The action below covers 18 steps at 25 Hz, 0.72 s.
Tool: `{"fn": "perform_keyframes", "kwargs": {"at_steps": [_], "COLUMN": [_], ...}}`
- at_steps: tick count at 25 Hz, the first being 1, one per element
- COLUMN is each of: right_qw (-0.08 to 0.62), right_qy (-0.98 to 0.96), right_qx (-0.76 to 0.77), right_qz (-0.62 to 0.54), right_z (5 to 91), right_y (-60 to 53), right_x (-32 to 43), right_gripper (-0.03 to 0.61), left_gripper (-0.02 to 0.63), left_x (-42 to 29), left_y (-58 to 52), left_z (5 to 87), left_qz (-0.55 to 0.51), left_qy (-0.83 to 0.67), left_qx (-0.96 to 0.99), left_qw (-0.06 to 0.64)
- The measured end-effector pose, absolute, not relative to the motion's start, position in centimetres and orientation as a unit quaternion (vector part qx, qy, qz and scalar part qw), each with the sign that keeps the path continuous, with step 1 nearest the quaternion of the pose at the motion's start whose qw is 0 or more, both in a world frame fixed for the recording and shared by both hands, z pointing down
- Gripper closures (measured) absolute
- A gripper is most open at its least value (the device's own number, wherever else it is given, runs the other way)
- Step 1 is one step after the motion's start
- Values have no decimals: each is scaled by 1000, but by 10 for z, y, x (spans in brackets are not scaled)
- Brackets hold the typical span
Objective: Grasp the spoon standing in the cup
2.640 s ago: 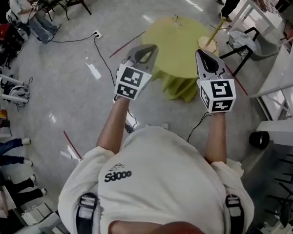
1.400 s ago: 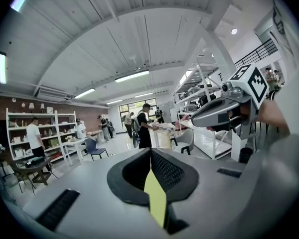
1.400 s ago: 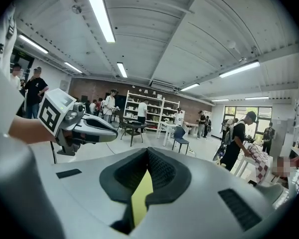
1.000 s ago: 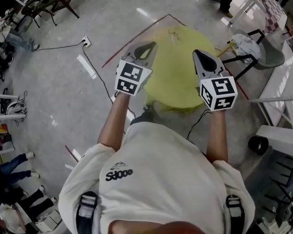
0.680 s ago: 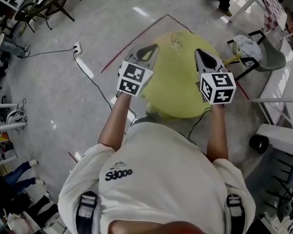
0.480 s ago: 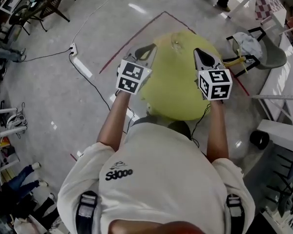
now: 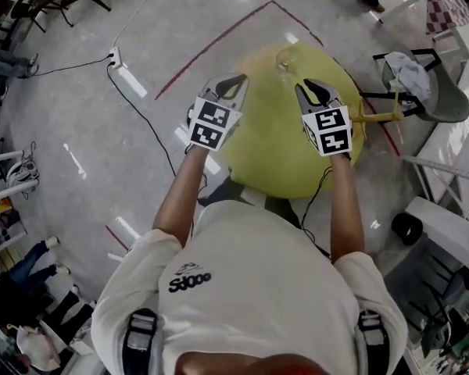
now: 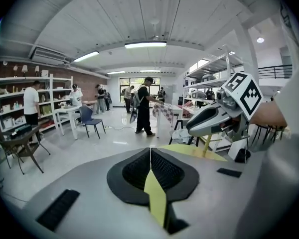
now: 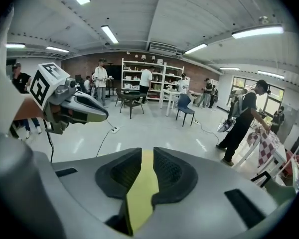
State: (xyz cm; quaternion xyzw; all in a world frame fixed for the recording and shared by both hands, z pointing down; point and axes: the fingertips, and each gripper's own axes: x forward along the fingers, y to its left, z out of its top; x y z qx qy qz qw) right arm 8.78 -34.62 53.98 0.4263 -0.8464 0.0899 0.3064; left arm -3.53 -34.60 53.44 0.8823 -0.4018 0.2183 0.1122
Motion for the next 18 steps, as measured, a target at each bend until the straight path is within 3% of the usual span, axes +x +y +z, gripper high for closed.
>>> {"fn": "perform_keyframes", "kwargs": {"at_steps": [18], "right_qw": [410], "right_qy": [-847], "right_qx": [331], "right_qz": [71], "right_z": [663], "right_y": [-405], "right_x": [68], "right_gripper": [477], "left_gripper": [581], "left_x": [-53], "left_y": [-344], "left_z": [597], "left_qz": [260], "left_qy": [-449], "left_qx": [837], "left_qw": [175]}}
